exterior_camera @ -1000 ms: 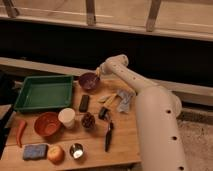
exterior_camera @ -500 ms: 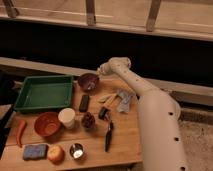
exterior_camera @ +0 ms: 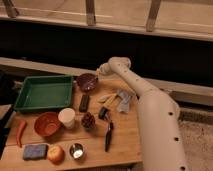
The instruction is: Place fork in paper cup
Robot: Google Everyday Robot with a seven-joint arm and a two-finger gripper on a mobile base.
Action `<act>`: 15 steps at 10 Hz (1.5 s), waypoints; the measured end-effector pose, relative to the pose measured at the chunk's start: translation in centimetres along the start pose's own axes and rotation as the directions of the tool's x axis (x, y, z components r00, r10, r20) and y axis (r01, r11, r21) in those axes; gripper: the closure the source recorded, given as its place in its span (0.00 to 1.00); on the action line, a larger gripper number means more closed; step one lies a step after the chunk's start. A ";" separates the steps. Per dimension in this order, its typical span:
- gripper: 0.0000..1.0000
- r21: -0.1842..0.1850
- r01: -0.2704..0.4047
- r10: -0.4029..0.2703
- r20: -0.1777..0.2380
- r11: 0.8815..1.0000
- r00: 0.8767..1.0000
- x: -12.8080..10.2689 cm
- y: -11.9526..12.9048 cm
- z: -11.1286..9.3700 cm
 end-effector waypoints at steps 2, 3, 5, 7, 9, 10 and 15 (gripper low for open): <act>0.83 0.001 0.028 -0.028 -0.001 1.000 1.000 -0.8 1.4 -1.3; 0.83 0.000 0.036 -0.036 0.001 0.999 0.999 -1.0 1.8 -1.8; 0.83 -0.003 0.051 -0.051 0.003 0.999 0.999 -1.3 3.0 -2.8; 0.83 -0.008 0.063 -0.063 -0.011 0.998 0.998 -1.2 4.2 -4.3; 0.83 -0.019 0.073 -0.074 -0.018 0.997 0.997 -0.9 5.4 -6.2; 0.83 -0.031 0.074 -0.074 -0.018 0.997 0.997 -0.8 6.0 -7.1; 0.83 -0.090 0.109 -0.112 -0.032 0.990 0.993 -0.5 9.8 -10.1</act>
